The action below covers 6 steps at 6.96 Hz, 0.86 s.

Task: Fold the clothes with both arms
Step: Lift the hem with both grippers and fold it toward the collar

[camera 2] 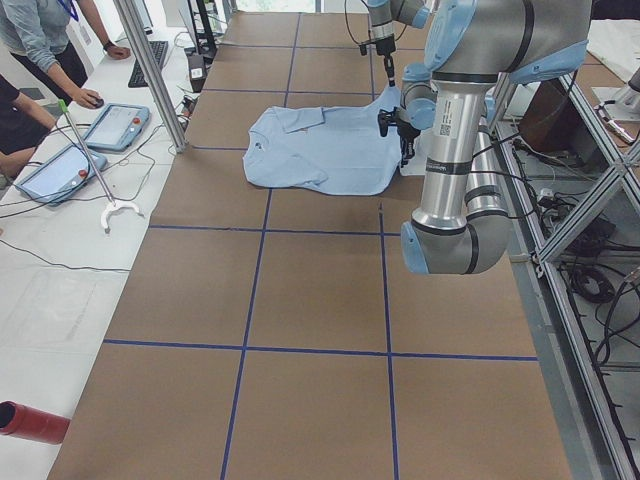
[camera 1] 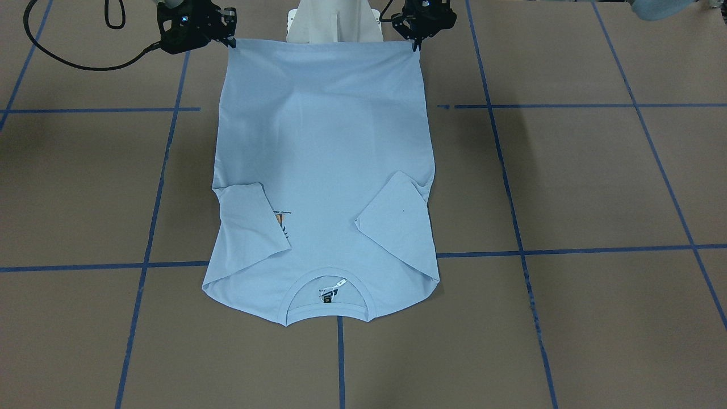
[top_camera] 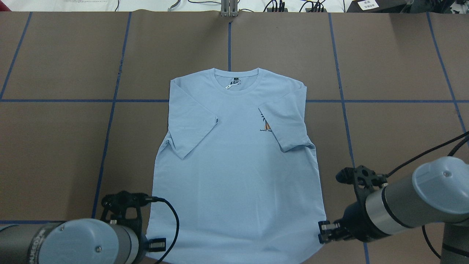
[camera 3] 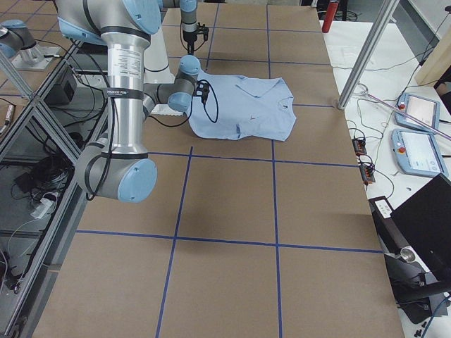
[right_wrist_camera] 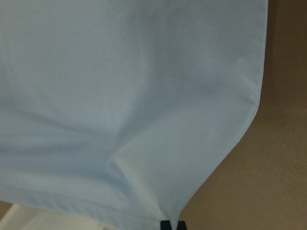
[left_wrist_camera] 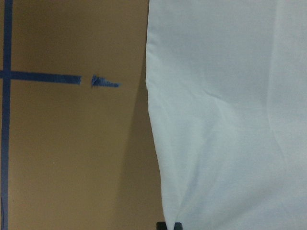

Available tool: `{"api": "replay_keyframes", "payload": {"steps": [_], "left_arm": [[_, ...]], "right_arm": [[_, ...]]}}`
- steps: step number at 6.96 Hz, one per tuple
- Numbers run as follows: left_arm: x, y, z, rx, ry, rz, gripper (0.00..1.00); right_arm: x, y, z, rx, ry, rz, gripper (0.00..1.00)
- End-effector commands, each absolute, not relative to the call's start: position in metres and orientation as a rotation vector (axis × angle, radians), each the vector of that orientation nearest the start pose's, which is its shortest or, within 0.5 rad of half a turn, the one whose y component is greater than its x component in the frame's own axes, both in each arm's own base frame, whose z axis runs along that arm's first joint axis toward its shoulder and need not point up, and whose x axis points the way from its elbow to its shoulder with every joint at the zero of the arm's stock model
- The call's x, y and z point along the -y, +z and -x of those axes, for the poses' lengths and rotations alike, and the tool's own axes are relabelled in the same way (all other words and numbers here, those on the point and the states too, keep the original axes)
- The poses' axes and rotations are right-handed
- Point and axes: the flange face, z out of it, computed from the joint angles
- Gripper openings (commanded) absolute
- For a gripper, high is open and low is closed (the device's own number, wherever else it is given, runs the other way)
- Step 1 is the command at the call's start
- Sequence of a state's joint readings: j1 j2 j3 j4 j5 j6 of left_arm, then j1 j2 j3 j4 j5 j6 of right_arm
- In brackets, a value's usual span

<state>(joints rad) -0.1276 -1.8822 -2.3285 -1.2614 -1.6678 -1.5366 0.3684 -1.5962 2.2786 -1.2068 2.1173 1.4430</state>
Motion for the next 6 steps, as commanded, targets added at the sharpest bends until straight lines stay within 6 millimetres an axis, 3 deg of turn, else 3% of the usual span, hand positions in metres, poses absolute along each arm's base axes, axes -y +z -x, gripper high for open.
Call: {"api": "replay_keyframes", "payload": {"steps": [1, 2, 3, 4, 5, 6], "left_arm": [[0.244, 0.228, -0.413, -0.76, -0.081, -0.037, 0.0], [0.269, 0.222, -0.402, -0.769, -0.107, -0.068, 0.0], [0.302, 0.223, -0.413, -0.748, -0.145, -0.078, 0.0], [0.35, 0.232, -0.432, -0.748, -0.2, -0.107, 0.0], [0.386, 0.247, -0.434, -0.768, -0.212, -0.149, 0.0], [0.426, 0.251, -0.425, -0.783, -0.262, -0.153, 0.0]], "right_arm": [[0.3, 0.293, 0.345, 1.13, 0.065, 0.128, 0.0], [0.343, 0.292, 0.342, 1.133, 0.136, 0.085, 0.0], [0.382, 0.292, 0.336, 1.129, 0.185, 0.042, 0.0], [0.406, 0.296, 0.333, 1.118, 0.224, 0.023, 0.0], [0.442, 0.287, 0.345, 1.118, 0.257, 0.008, 0.0], [0.471, 0.292, 0.352, 1.1, 0.286, 0.003, 0.0]]}}
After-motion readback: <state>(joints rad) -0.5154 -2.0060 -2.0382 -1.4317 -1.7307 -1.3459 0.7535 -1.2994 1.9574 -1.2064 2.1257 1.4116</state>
